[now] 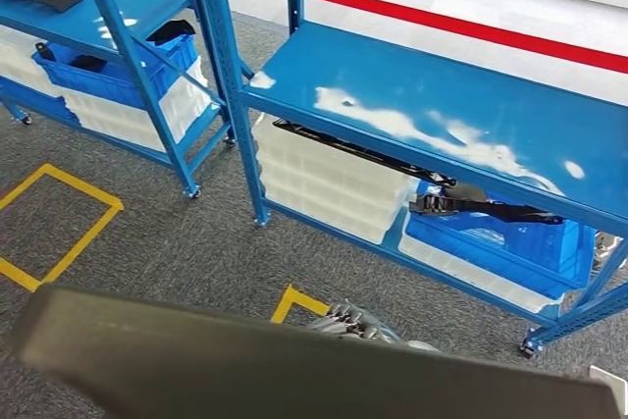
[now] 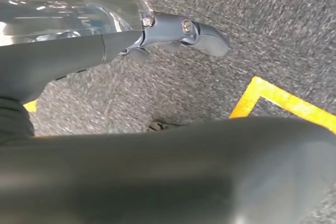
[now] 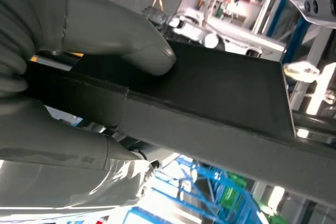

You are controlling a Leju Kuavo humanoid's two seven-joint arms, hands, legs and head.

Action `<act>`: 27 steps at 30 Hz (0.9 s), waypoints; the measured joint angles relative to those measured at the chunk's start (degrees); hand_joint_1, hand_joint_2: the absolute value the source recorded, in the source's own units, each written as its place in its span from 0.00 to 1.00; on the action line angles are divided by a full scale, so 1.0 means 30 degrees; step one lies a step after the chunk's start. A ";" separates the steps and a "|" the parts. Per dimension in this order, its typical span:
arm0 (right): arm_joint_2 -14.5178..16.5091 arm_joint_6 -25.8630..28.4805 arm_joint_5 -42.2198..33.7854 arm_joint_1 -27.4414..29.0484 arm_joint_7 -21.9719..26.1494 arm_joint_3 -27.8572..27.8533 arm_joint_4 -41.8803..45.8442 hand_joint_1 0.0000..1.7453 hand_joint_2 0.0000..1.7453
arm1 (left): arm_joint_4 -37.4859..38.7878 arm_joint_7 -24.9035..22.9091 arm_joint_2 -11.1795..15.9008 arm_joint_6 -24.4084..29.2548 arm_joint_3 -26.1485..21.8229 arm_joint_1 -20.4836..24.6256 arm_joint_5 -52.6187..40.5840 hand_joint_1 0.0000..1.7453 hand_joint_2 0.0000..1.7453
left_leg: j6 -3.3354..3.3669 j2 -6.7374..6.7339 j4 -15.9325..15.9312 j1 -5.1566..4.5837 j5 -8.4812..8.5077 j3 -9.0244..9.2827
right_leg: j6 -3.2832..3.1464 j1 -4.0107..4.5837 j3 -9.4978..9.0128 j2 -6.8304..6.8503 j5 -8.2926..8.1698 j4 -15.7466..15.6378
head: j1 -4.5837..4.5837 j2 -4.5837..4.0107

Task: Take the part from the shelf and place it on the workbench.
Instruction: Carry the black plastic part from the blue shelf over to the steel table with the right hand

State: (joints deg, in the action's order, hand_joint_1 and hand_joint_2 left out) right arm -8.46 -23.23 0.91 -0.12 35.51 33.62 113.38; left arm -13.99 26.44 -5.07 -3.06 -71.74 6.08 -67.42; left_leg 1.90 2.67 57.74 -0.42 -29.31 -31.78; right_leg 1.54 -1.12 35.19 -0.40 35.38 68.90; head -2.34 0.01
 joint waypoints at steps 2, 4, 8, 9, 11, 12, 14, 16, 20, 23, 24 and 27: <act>0.0016 0.0000 0.0004 0.0010 0.0015 0.0000 0.0013 1.00 1.00 | 0.0000 -0.0002 0.0005 0.0000 0.0011 0.0047 -0.0005 0.00 1.00 | -0.0083 0.0473 0.0161 0.0010 -0.0038 -0.0124 | -0.0117 -0.0055 -0.0990 -0.0958 -0.1014 -0.2309 | -0.0002 -0.0002; 0.0035 -0.0002 0.0015 0.0031 0.0029 0.0000 0.0036 1.00 1.00 | 0.0000 0.0000 0.0024 0.0000 0.0020 0.0069 -0.0007 0.00 1.00 | -0.0282 0.0900 0.0295 0.0083 -0.0016 -0.0377 | -0.0215 -0.0052 -0.1317 -0.1603 -0.1185 -0.3248 | -0.0007 -0.0004; 0.0169 -0.0007 0.0036 -0.0003 0.0038 0.0000 0.0055 1.00 1.00 | 0.0004 -0.0062 0.0082 0.0002 0.0027 -0.0087 -0.0013 0.00 1.00 | -0.0697 0.0911 0.0819 0.0140 -0.0320 -0.0817 | -0.0509 -0.0139 -0.1384 -0.0710 -0.1249 -0.3433 | -0.0047 0.0000; 0.0204 -0.0018 0.0042 0.0004 0.0036 0.0000 0.0058 1.00 1.00 | 0.0005 -0.0113 0.0088 0.0007 0.0029 -0.0085 -0.0007 0.00 1.00 | -0.0810 0.0452 0.1585 0.0144 -0.0787 -0.1192 | -0.0584 -0.0185 -0.1407 -0.0393 -0.1251 -0.3472 | -0.0071 0.0000; 0.0231 -0.0051 0.0042 0.0027 0.0035 0.0000 0.0064 1.00 1.00 | 0.0007 -0.0243 0.0071 0.0020 0.0031 -0.0075 0.0006 0.00 1.00 | -0.1068 -0.0386 0.4004 0.0232 -0.1932 -0.2380 | -0.0652 -0.0167 -0.1407 0.0223 -0.1205 -0.3469 | -0.0098 -0.0002; 0.0231 -0.0073 0.0046 0.0036 0.0033 0.0000 0.0060 1.00 1.00 | 0.0007 -0.0333 0.0073 0.0026 0.0031 -0.0099 0.0011 0.00 1.00 | -0.1167 -0.0552 0.5046 0.0304 -0.2271 -0.2885 | -0.0652 -0.0161 -0.1410 0.0525 -0.1179 -0.3466 | -0.0100 -0.0004; 0.0242 -0.0109 0.0035 0.0023 0.0033 0.0000 0.0049 1.00 1.00 | 0.0007 -0.0648 0.0073 0.0045 0.0031 -0.0192 0.0011 0.00 1.00 | -0.1272 -0.0731 0.5193 0.0426 -0.1920 -0.2939 | -0.0606 -0.0164 -0.1458 0.1063 -0.1109 -0.3462 | -0.0100 -0.0003; 0.0290 -0.0282 -0.0111 -0.0098 0.0006 0.0000 0.0018 1.00 1.00 | 0.0007 -0.1457 0.0073 0.0113 0.0024 -0.0240 0.0015 0.00 1.00 | -0.1255 -0.1296 0.2818 0.0457 -0.0670 -0.1719 | -0.0500 -0.0164 -0.1591 0.1519 -0.1002 -0.3464 | -0.0100 -0.0003; 0.0470 -0.0965 -0.0759 -0.0804 -0.0209 0.0046 -0.0259 1.00 1.00 | 0.0007 -0.4010 0.0073 0.0175 -0.0104 -0.0169 0.0162 0.00 1.00 | -0.0834 -0.2314 0.0454 0.0105 0.0005 -0.0657 | -0.0148 -0.0004 -0.1766 0.2226 -0.0849 -0.3502 | -0.0082 -0.0003; 0.0625 -0.1303 -0.1130 -0.1313 -0.0372 0.0109 -0.0565 1.00 1.00 | 0.0007 -0.4944 0.0024 0.0146 -0.0224 -0.0225 0.0330 0.00 1.00 | -0.0401 -0.1726 0.0287 0.0151 0.0137 -0.0653 | 0.0107 -0.0087 -0.1811 0.1870 -0.0437 -0.3254 | -0.0074 -0.0004; 0.0647 -0.1390 -0.1246 -0.1426 -0.0406 0.0124 -0.0676 1.00 1.00 | 0.0007 -0.5166 -0.0011 0.0119 -0.0246 -0.0199 0.0384 0.00 1.00 | -0.0260 -0.1523 0.0214 0.0194 0.0190 -0.0620 | 0.0123 -0.0109 -0.1549 0.1353 0.0024 -0.2601 | -0.0067 -0.0002; 0.0636 -0.1548 -0.1452 -0.1553 -0.0485 0.0168 -0.1086 1.00 1.00 | 0.0007 -0.5550 -0.0131 0.0022 -0.0308 -0.0102 0.0462 0.00 1.00 | -0.0078 -0.0826 0.0198 0.0155 0.0200 -0.0608 | 0.0023 -0.0052 0.0235 0.0317 0.1601 0.0971 | -0.0049 -0.0002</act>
State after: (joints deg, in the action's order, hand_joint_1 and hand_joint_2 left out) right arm -6.55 -27.88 -3.45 -4.78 34.05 34.12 110.12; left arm -13.97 9.79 -5.46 -2.99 -72.66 5.77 -66.03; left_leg 1.67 0.19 58.34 0.05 -28.71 -33.61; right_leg 1.60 -1.28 35.90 0.55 40.18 71.81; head -2.49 0.00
